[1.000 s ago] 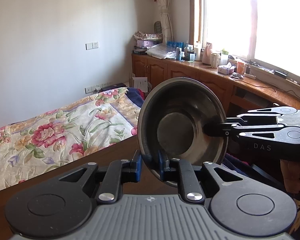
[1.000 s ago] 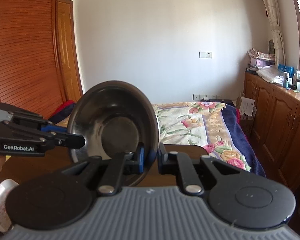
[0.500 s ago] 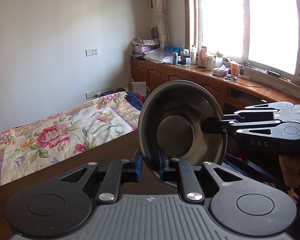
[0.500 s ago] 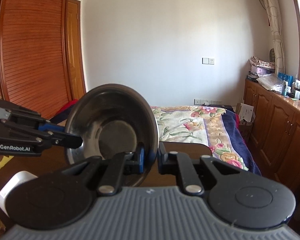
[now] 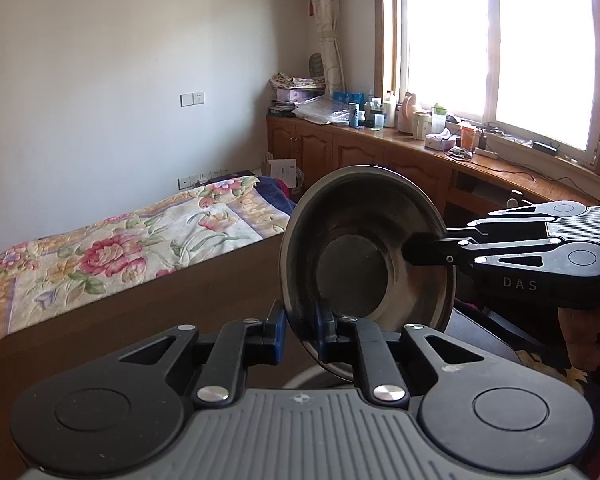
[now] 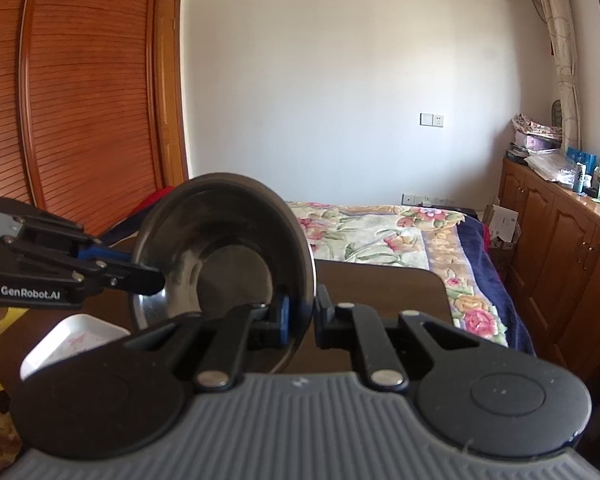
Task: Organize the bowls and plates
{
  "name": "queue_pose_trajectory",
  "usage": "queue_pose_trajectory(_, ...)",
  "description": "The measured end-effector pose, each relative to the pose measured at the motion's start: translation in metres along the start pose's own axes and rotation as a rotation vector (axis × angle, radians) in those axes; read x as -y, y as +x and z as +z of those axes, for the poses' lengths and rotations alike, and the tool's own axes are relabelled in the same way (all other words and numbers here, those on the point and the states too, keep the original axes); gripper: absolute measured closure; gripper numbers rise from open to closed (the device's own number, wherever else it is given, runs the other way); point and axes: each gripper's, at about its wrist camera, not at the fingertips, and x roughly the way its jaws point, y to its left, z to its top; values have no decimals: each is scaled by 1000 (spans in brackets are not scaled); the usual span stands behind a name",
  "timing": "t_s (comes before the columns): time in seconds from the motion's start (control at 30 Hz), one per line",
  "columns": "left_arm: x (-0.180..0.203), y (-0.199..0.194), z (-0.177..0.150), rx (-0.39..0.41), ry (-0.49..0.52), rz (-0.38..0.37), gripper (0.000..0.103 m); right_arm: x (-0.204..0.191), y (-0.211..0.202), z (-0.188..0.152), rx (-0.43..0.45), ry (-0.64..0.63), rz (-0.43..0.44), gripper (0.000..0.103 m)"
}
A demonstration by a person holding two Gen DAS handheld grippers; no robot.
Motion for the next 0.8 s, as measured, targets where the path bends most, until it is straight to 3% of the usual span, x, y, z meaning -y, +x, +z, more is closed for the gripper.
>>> queue_pose_trajectory(0.2,-5,-14,-26,3,-66,1,89,-12,-5,-13,-14,7,42,91)
queue_pose_trajectory(0.8,-3,-22,-67,-11,-93,16,89,-35,-9,-39,-44,-1,62,91)
